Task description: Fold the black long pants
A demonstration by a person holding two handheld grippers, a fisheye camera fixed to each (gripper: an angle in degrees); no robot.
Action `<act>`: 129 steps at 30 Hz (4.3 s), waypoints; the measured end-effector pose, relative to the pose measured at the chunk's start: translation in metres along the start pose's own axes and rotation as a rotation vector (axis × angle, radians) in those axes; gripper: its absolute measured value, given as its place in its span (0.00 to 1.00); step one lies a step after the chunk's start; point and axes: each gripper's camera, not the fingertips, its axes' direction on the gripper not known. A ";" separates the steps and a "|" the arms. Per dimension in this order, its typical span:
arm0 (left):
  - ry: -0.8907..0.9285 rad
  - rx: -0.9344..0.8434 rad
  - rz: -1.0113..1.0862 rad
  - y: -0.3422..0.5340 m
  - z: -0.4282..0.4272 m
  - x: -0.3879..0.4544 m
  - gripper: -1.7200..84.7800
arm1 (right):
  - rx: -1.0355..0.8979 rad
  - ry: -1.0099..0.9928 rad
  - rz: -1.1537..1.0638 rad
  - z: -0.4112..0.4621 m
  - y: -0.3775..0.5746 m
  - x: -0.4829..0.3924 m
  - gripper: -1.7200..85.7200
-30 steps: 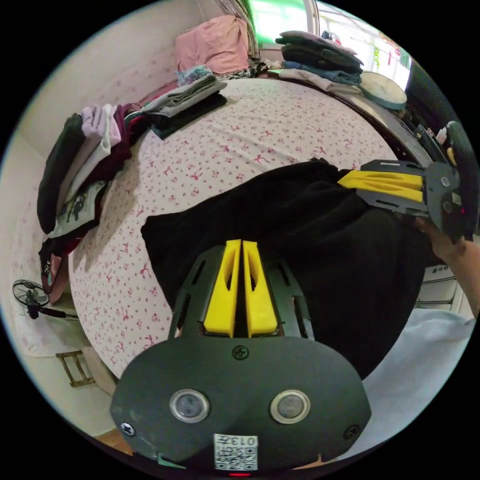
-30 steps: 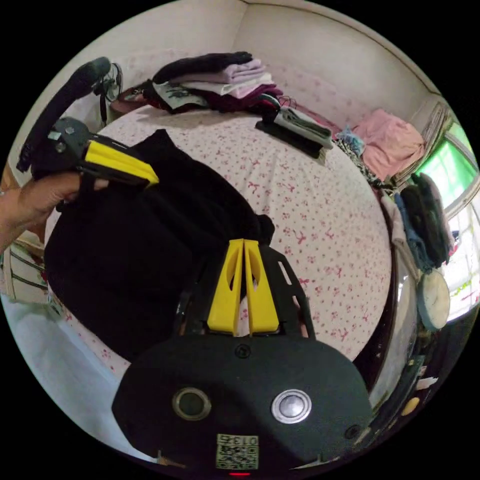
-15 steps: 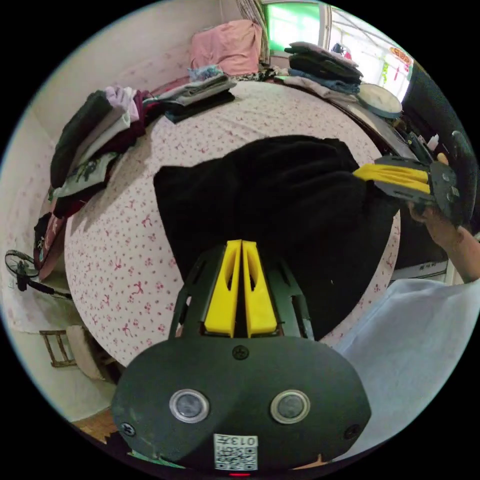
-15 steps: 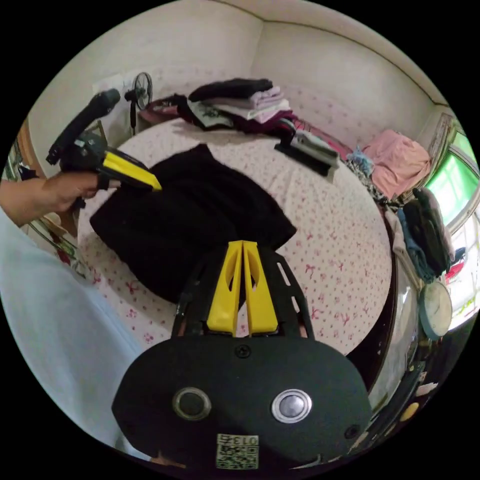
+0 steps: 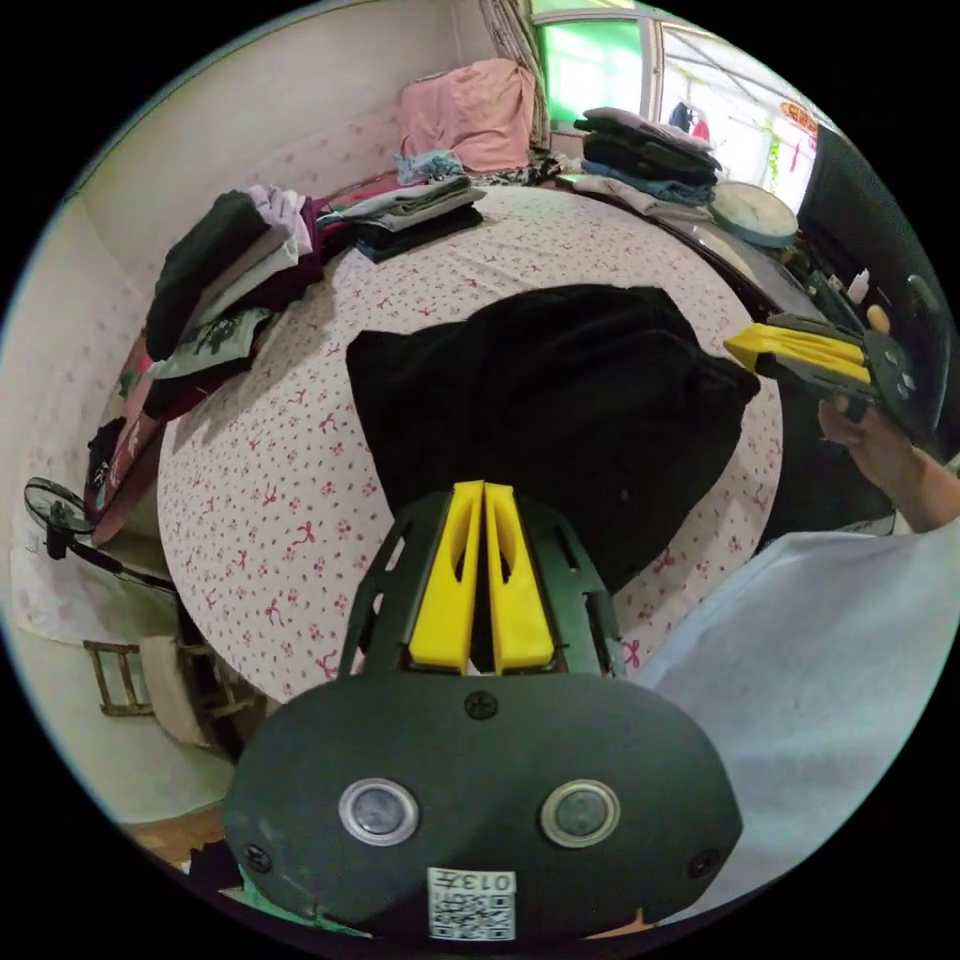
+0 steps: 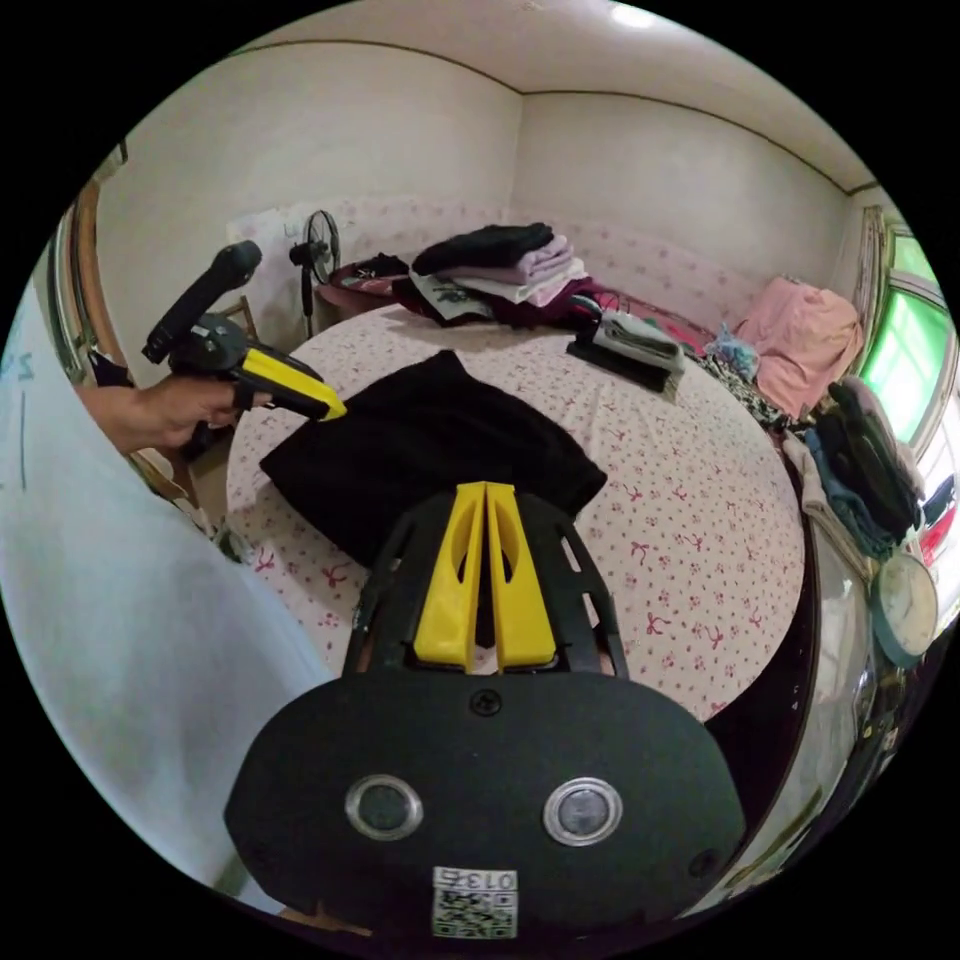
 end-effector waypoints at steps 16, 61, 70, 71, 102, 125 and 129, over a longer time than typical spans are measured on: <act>0.210 0.127 -0.373 0.013 0.016 -0.164 0.19 | 0.030 -0.323 0.422 0.008 0.069 0.169 0.15; 0.723 0.276 -0.229 -0.125 0.204 -0.224 0.09 | -0.045 -0.374 0.493 -0.077 -0.008 0.487 0.12; 0.786 0.410 -0.022 -0.357 0.273 -0.083 0.09 | 0.079 -0.113 0.407 -0.196 -0.026 0.679 0.13; 0.792 0.418 -0.005 -0.377 0.278 -0.070 0.09 | 0.096 -0.073 0.390 -0.213 -0.027 0.714 0.13; 0.739 0.206 0.090 -0.956 0.592 0.278 0.10 | -0.149 0.249 0.345 -0.316 -0.132 1.285 0.11; 0.370 0.470 0.221 -1.007 0.607 0.416 0.04 | -0.196 0.413 -0.044 -0.310 -0.206 1.274 0.02; 0.112 0.255 0.263 -1.043 0.676 0.462 0.02 | -0.223 0.463 -0.086 -0.301 -0.207 1.259 0.02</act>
